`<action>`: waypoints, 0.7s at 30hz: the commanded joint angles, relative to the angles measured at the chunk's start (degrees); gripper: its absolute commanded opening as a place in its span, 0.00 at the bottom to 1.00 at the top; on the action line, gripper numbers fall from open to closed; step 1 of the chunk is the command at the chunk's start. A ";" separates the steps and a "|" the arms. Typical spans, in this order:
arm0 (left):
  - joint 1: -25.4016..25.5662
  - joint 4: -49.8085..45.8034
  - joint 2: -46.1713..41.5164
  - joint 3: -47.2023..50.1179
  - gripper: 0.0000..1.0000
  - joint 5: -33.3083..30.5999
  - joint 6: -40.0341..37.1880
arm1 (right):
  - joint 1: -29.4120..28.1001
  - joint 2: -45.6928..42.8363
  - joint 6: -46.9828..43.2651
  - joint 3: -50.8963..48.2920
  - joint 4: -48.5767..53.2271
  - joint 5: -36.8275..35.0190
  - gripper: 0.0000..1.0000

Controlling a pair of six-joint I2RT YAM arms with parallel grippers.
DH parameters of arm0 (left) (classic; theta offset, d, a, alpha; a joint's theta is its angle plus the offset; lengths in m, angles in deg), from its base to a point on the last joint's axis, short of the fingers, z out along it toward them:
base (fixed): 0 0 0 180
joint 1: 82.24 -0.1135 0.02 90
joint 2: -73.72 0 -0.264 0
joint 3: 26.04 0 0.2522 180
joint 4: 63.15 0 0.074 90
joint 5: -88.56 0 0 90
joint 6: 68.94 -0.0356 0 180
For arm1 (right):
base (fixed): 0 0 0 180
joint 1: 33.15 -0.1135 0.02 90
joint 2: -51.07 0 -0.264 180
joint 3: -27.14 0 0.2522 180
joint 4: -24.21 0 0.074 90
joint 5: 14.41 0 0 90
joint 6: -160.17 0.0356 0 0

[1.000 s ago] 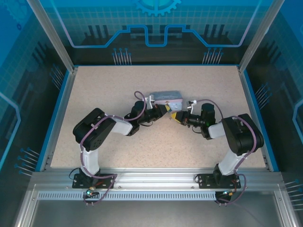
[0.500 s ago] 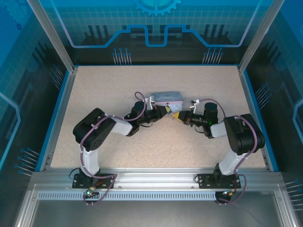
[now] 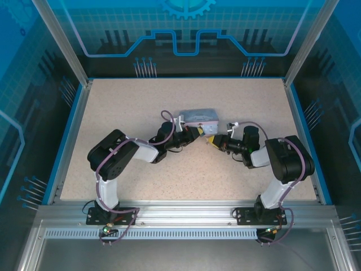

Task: Unlock a padlock with a key

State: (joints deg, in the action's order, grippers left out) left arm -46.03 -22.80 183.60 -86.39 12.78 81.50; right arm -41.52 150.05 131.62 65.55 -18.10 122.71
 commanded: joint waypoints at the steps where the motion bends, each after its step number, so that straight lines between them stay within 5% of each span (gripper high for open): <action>1: 0.50 2.27 -0.83 0.50 0.00 -5.62 1.43 | -0.36 -2.10 0.42 -1.21 -2.39 -2.43 0.00; 11: 1.21 5.17 -5.86 4.50 0.00 -17.58 0.02 | -1.60 -8.45 1.39 -3.82 -2.74 -6.05 0.00; 21: 1.57 -2.09 -17.01 10.98 0.00 -19.51 -1.75 | -6.27 -7.74 2.94 -3.68 -3.25 -7.32 0.00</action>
State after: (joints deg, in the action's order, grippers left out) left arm -45.14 -25.32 169.35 -76.59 -5.10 80.89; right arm -46.30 142.46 133.65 62.34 -19.61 116.67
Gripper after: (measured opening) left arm 0.091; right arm 0.057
